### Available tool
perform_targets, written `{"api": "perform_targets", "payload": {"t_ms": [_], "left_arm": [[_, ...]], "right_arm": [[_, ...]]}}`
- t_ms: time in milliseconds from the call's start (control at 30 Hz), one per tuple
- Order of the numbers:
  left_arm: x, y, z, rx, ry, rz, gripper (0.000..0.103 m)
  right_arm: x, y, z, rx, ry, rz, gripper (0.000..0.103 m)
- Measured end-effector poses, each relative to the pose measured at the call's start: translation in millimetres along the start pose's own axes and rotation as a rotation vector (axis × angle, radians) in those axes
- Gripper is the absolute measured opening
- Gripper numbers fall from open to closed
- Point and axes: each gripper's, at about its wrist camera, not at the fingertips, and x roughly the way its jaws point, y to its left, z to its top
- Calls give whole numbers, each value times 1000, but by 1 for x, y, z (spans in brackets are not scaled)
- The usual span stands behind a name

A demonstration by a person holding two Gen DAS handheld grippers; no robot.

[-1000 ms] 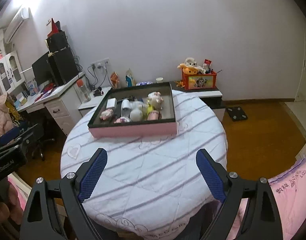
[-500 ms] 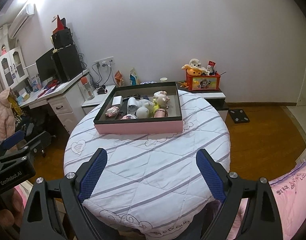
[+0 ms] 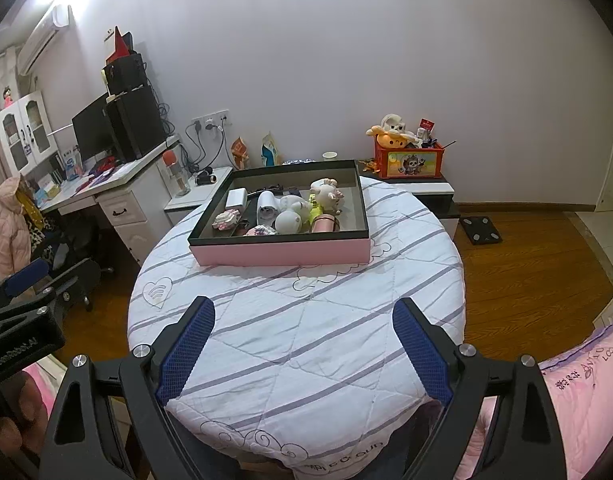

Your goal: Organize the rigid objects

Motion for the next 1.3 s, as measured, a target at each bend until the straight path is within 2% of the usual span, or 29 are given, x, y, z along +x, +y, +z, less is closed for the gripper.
{"api": "perform_targets", "payload": {"t_ms": [667, 1300], "left_arm": [[7, 15, 7, -40, 19, -25, 103], [13, 13, 11, -27, 7, -57, 103]], "right_arm": [[6, 3, 2, -5, 7, 0, 92], [10, 2, 6, -5, 13, -3, 92]]}}
